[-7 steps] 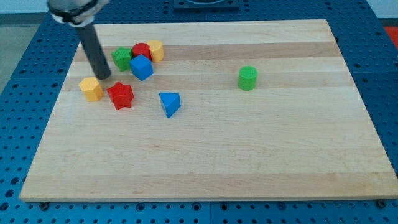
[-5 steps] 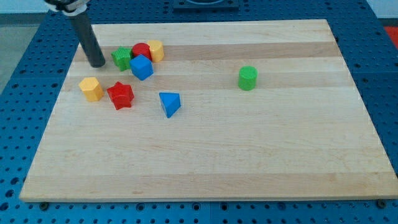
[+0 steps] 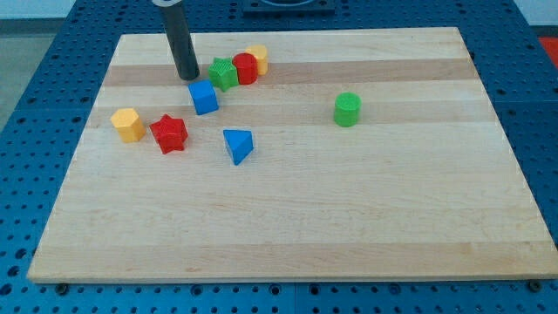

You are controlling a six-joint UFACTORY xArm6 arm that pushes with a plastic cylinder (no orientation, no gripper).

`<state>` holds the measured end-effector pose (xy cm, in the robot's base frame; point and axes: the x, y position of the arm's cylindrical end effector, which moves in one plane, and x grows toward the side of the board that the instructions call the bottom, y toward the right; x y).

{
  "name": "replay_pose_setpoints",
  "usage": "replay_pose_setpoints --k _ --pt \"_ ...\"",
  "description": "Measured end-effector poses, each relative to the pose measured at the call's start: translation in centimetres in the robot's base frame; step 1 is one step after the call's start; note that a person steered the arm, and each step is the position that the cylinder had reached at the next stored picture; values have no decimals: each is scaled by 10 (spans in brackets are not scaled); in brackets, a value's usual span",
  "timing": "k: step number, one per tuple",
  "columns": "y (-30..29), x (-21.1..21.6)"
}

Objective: Separate the green circle and the green star

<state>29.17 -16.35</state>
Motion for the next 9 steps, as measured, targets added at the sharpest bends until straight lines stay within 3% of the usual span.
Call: replay_pose_setpoints --k 7,9 --pt "167 34" --pt "137 34"
